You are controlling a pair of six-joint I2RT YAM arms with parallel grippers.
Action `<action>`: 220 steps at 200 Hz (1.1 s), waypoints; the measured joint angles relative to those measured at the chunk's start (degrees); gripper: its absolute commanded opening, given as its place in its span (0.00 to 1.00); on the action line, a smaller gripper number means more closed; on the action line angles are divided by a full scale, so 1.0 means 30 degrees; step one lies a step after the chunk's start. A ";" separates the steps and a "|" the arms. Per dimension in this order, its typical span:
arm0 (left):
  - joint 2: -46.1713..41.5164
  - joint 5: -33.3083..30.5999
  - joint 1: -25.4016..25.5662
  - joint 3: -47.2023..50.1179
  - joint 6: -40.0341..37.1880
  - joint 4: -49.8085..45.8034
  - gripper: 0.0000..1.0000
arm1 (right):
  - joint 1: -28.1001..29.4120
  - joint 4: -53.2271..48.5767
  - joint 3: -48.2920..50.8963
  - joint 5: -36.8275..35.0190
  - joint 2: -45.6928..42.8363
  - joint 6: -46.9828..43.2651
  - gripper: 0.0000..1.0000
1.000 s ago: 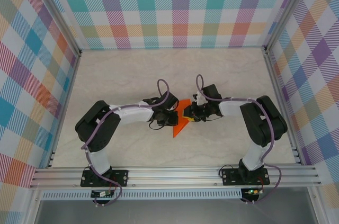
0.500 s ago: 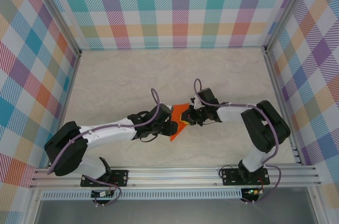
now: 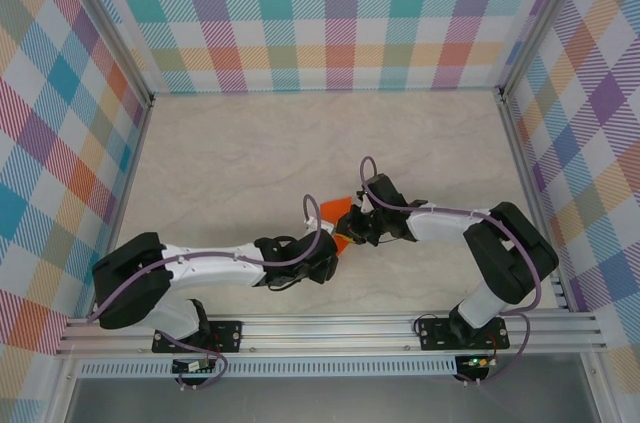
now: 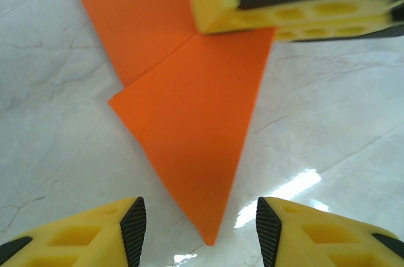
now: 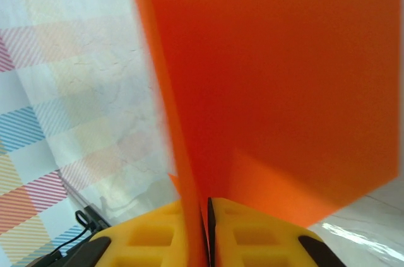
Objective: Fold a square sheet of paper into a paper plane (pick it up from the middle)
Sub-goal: Fourth fold the wing at the center of the table.
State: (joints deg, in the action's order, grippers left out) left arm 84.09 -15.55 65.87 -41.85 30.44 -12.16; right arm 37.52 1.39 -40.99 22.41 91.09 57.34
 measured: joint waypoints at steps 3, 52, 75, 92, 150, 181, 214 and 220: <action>0.0160 -0.0138 0.0058 -0.0080 0.0029 -0.0073 0.51 | 0.0000 -0.0153 -0.0029 -0.0036 0.0000 -0.0066 0.15; 0.2047 -0.2368 0.0670 -0.1574 0.0729 -0.0488 0.49 | -0.0117 -0.1144 -0.0634 -0.0102 0.0000 -0.0794 0.16; 0.2608 -0.2849 0.0925 -0.2208 0.0867 -0.0481 0.49 | -0.0328 -0.1443 -0.0845 0.0058 0.0007 -0.1093 0.15; 0.3016 -0.3308 0.1188 -0.2601 0.1093 -0.0554 0.48 | -0.0532 -0.1821 -0.0954 0.0226 0.0015 -0.1421 0.15; 0.4954 -0.6455 0.2135 -0.4583 0.2557 -0.2885 0.38 | -0.1020 -0.2455 -0.0984 0.0481 0.0102 -0.1967 0.14; 0.5435 -0.7504 0.2725 -0.4838 0.3271 -0.3679 0.34 | -0.1275 -0.2550 -0.1064 0.1042 0.0117 -0.1996 0.11; 0.5435 -0.7475 0.2900 -0.4051 0.3570 -0.3453 0.26 | -0.1392 -0.2499 -0.1341 0.1559 0.0117 -0.2084 0.11; 0.5413 -0.7446 0.2900 -0.3883 0.3606 -0.3410 0.25 | -0.1392 -0.2499 -0.1341 0.1603 0.0117 -0.2127 0.11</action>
State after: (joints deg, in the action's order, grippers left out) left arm 100.33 -37.89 74.56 -53.49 41.25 -22.39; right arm 33.34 -6.11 -45.01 27.22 91.44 50.96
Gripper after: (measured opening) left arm 0.276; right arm 0.109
